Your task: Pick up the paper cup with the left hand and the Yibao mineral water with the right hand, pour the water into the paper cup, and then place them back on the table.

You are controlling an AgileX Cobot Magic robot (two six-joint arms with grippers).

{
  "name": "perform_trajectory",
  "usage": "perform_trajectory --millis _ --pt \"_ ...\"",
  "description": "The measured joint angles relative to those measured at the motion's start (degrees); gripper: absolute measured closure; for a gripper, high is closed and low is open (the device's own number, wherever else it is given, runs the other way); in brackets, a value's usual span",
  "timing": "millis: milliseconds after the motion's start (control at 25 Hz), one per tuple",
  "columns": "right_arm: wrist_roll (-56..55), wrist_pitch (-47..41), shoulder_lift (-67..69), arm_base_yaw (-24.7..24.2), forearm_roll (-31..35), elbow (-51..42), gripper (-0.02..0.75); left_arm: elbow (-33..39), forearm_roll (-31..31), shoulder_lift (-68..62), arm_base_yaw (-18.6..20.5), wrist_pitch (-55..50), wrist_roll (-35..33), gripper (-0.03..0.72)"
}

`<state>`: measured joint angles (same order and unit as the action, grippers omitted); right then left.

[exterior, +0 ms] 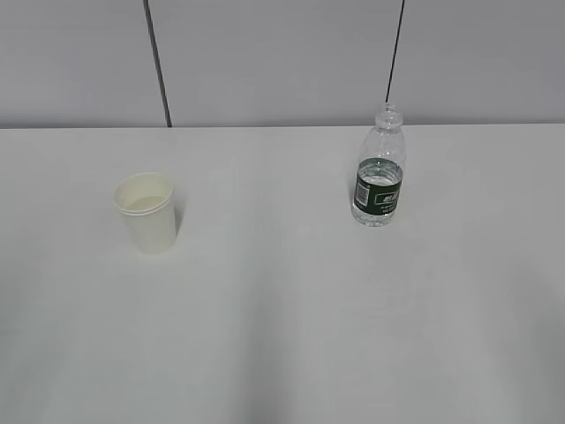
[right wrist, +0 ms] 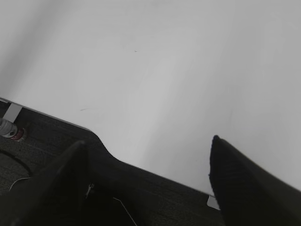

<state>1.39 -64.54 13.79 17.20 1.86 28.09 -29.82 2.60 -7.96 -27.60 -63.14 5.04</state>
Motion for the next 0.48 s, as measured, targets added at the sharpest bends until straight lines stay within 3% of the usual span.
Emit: perform_trajectory --millis 200,320,480 --pt "0.0 -0.1 -1.4 -0.8 0.0 0.0 0.152 0.0 0.0 0.0 1.4 0.0 0.0 0.168" --pt "0.0 -0.1 -2.6 -5.0 0.0 0.0 0.152 0.0 0.0 0.1 6.9 0.0 0.0 0.168" --pt "0.0 -0.3 -5.0 -14.0 0.0 0.0 0.152 0.0 0.0 1.1 15.8 0.1 0.0 0.175"
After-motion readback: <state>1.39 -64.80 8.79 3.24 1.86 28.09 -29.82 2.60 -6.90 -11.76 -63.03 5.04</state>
